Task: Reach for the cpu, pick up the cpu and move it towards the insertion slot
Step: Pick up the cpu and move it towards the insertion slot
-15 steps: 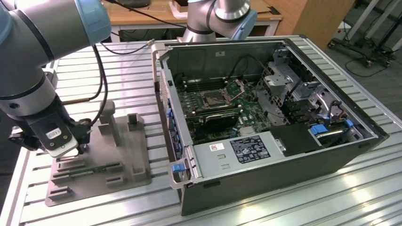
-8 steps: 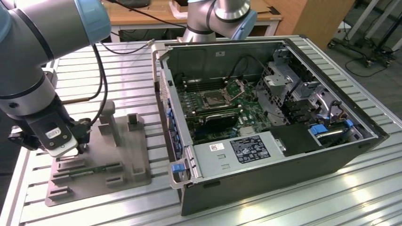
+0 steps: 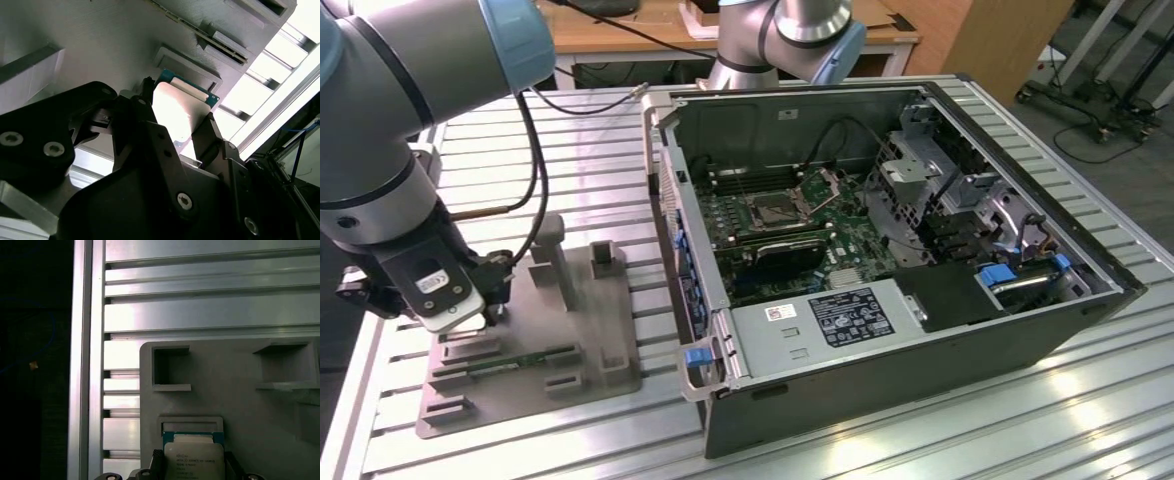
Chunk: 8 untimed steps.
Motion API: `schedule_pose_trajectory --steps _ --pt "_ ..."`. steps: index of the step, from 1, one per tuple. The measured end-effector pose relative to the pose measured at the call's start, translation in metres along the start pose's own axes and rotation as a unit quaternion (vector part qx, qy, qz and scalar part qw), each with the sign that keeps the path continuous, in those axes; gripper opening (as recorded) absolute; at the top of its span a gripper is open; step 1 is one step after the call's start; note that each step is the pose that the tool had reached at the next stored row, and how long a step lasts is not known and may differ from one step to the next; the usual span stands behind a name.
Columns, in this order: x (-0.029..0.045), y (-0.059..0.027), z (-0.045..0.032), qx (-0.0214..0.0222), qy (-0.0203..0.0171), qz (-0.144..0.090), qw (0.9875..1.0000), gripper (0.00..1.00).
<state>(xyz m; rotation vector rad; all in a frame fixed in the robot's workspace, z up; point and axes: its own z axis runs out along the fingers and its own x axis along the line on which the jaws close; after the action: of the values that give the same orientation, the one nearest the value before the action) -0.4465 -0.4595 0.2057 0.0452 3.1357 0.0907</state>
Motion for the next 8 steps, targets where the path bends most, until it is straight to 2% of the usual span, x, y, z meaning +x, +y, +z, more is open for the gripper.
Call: schedule_pose_trajectory --steps 8 --pt "0.0000 0.0002 -0.0036 0.0000 -0.0001 0.000 1.0000 0.55"
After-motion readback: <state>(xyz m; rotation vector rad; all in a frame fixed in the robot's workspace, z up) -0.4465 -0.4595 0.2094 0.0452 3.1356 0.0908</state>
